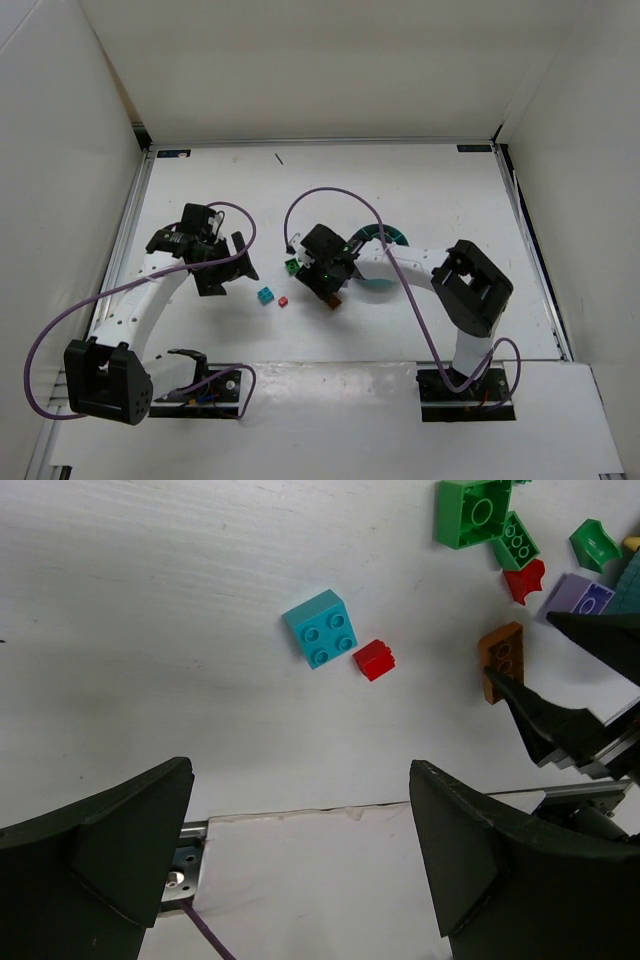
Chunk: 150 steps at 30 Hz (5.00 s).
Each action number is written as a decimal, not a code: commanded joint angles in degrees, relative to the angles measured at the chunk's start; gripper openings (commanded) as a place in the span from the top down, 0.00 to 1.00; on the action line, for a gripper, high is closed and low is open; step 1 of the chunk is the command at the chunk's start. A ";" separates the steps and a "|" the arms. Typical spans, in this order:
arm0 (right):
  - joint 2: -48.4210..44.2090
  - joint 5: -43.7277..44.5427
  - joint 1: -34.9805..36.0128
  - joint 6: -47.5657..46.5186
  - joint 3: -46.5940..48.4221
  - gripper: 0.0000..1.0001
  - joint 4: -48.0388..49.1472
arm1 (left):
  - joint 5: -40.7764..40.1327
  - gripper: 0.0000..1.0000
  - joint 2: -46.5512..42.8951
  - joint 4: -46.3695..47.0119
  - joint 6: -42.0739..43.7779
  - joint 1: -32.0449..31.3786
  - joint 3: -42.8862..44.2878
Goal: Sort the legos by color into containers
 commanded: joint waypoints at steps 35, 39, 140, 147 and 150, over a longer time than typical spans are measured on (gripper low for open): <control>-26.93 -10.89 -23.01 -2.67 4.04 0.86 -3.52 | 1.20 0.00 17.85 3.80 9.16 0.90 30.13; -24.64 -10.02 -26.36 0.93 8.34 0.88 -5.81 | 3.24 0.00 22.51 0.73 9.77 0.98 37.00; -48.54 13.09 -24.44 11.75 -17.14 0.10 3.78 | -4.06 0.08 44.92 2.83 6.44 -15.72 32.09; -49.51 15.73 -24.26 12.89 -16.52 0.10 -0.09 | -3.97 0.10 48.09 2.74 6.26 -15.63 32.61; -49.86 16.87 -23.99 13.16 -15.91 0.10 -1.50 | -4.67 0.12 49.49 2.22 6.53 -15.54 33.32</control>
